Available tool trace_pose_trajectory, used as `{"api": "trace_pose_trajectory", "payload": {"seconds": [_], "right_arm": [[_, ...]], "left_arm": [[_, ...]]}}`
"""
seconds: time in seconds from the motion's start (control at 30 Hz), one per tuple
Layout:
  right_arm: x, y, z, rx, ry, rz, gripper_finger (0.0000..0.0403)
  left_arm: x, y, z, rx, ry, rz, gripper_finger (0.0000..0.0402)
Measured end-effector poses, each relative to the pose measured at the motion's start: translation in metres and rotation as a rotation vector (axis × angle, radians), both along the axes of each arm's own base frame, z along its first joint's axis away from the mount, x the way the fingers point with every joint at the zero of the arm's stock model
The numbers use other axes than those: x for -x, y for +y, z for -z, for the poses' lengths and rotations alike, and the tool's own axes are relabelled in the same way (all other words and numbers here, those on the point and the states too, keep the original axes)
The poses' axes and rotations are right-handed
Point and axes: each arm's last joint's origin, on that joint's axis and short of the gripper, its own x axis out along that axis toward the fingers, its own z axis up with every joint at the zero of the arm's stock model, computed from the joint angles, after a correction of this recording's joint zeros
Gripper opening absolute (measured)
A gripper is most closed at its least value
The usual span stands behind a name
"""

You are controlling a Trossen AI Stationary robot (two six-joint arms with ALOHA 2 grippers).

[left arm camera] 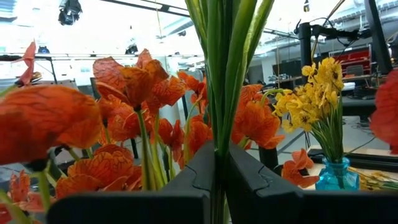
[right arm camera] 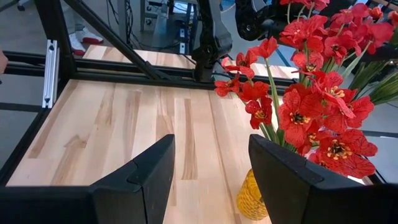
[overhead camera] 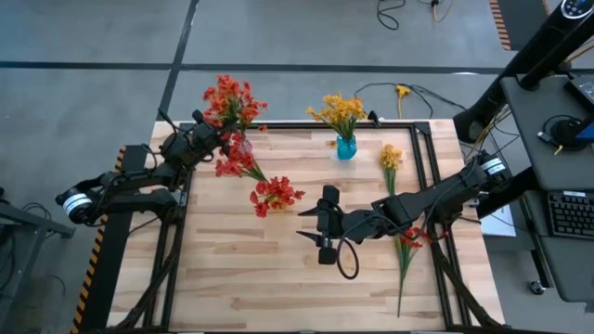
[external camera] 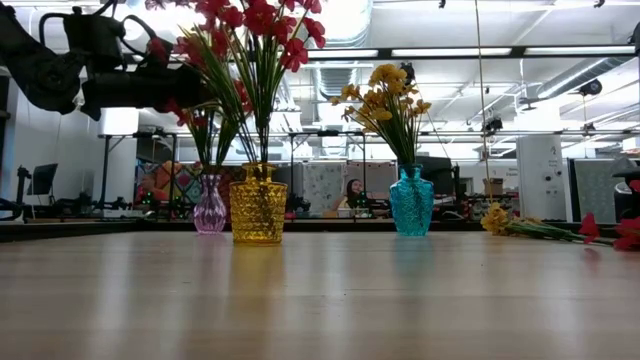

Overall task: Sort flowers into vase by color
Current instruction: Put the orange flower into the pink vase

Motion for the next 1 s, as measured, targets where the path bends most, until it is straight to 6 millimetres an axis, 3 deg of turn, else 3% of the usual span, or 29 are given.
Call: {"api": "trace_pose_trajectory", "payload": {"seconds": [1.0], "right_arm": [[0.0000,0.0000,0.0000,0.001,0.001,0.000,0.0199]], "left_arm": [[-0.0054,0.0073,0.0085,-0.004,-0.004,-0.009,0.0001]]}}
